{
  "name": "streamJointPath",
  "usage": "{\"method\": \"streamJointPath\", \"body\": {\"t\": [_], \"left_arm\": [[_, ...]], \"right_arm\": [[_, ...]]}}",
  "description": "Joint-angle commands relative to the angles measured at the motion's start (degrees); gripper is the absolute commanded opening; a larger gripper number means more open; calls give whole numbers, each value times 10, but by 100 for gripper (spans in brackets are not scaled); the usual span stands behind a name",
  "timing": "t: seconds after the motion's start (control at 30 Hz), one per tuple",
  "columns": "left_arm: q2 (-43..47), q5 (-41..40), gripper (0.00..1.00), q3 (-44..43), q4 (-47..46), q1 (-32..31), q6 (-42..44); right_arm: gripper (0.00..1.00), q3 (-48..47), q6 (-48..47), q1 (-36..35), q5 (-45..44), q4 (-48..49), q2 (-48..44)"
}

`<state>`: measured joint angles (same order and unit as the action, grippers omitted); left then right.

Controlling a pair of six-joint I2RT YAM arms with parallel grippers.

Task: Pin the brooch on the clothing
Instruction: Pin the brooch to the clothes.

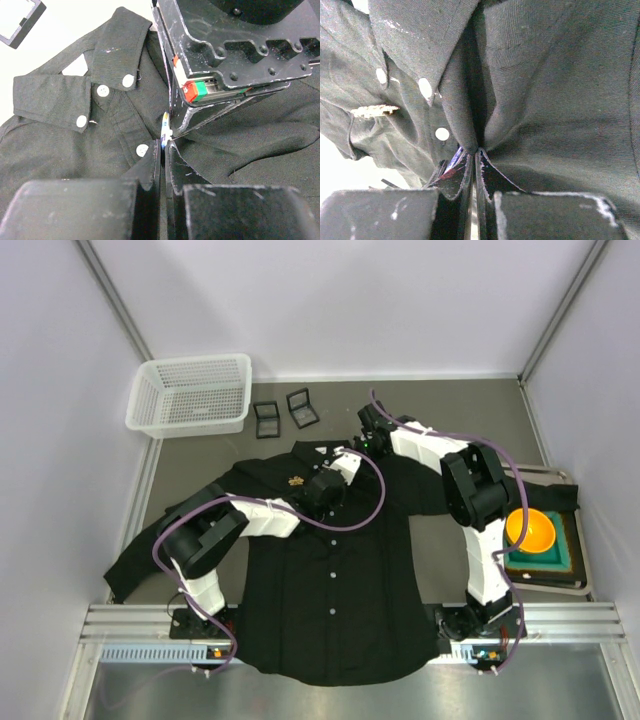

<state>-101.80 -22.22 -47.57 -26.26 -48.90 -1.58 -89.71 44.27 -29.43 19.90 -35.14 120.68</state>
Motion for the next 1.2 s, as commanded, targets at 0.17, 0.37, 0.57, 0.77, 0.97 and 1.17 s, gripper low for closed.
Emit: {"method": "streamJointPath", "body": {"t": [0.17, 0.37, 0.57, 0.77, 0.97, 1.17], "left_arm": [[-9, 2, 0, -24, -20, -21, -6], [-12, 2, 0, -30, -23, -26, -11], [-13, 4, 0, -35, -29, -27, -19], [-4, 7, 0, -32, -34, -27, -35], [10, 18, 0, -27, -41, -26, -55], [22, 38, 0, -26, -45, -24, -77]], "right_arm": [[0, 4, 21, 2, 19, 23, -39], [0, 9, 24, 0, 21, 24, -37], [0, 11, 25, -2, 25, 24, -34], [0, 12, 24, -3, 25, 24, -33], [0, 10, 23, -3, 25, 26, -31], [0, 9, 21, -3, 24, 26, -29]]}}
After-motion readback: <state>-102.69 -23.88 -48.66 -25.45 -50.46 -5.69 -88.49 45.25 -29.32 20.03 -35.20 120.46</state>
